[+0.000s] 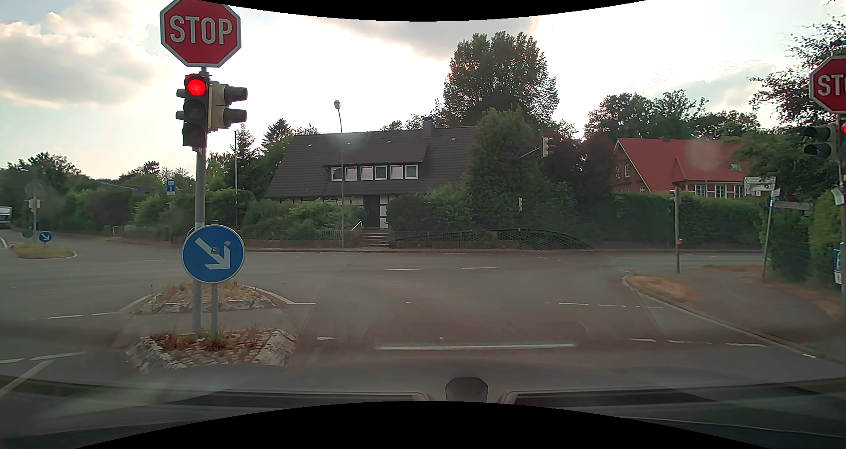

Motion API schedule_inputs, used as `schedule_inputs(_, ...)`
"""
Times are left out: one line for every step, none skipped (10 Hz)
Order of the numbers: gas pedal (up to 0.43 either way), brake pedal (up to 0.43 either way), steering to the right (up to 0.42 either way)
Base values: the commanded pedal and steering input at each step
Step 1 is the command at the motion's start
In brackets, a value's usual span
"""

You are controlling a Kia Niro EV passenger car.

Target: Follow the waypoints while adhering to traffic rules and regulations

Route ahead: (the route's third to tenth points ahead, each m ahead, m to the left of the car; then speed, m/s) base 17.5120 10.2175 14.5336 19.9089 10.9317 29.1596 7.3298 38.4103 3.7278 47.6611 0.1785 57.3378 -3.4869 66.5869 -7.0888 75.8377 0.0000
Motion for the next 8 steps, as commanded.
schedule_inputs(0.0, 0.25, -0.005)
schedule_inputs(0.0, 0.25, -0.005)
schedule_inputs(0.0, 0.25, -0.005)
schedule_inputs(0.0, 0.25, -0.005)
schedule_inputs(0.0, 0.25, -0.005)
schedule_inputs(0.0, 0.25, -0.005)
schedule_inputs(0.0, 0.25, -0.005)
schedule_inputs(0.0, 0.25, -0.005)
